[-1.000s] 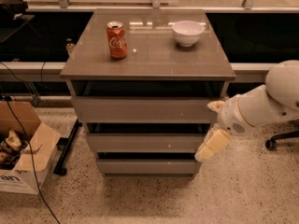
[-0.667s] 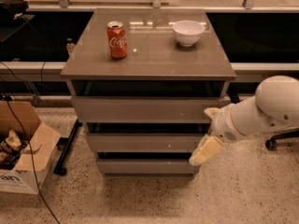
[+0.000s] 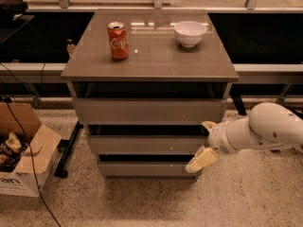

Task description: Open bottom drawer

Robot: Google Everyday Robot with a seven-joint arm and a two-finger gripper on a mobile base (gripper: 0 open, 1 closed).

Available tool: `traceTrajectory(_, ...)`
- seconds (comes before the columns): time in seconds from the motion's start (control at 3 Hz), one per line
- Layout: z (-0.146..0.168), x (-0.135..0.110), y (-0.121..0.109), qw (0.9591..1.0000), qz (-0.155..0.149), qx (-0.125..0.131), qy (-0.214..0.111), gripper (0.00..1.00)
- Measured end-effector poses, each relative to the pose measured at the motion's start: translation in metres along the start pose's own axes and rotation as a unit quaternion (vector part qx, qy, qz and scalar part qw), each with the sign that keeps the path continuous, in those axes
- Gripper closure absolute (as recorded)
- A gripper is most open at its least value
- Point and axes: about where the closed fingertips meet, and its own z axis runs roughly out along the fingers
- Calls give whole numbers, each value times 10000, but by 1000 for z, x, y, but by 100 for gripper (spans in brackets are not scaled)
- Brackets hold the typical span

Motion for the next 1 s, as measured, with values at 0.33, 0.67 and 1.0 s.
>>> traceTrajectory(0.33, 28, 31, -12, 9994, 265, -106, -183, 0)
traceTrajectory(0.67, 58, 72, -32, 9976, 593, -227, -285, 0)
traceTrajectory(1.0, 60, 73, -31, 9975, 602, -244, -284, 0)
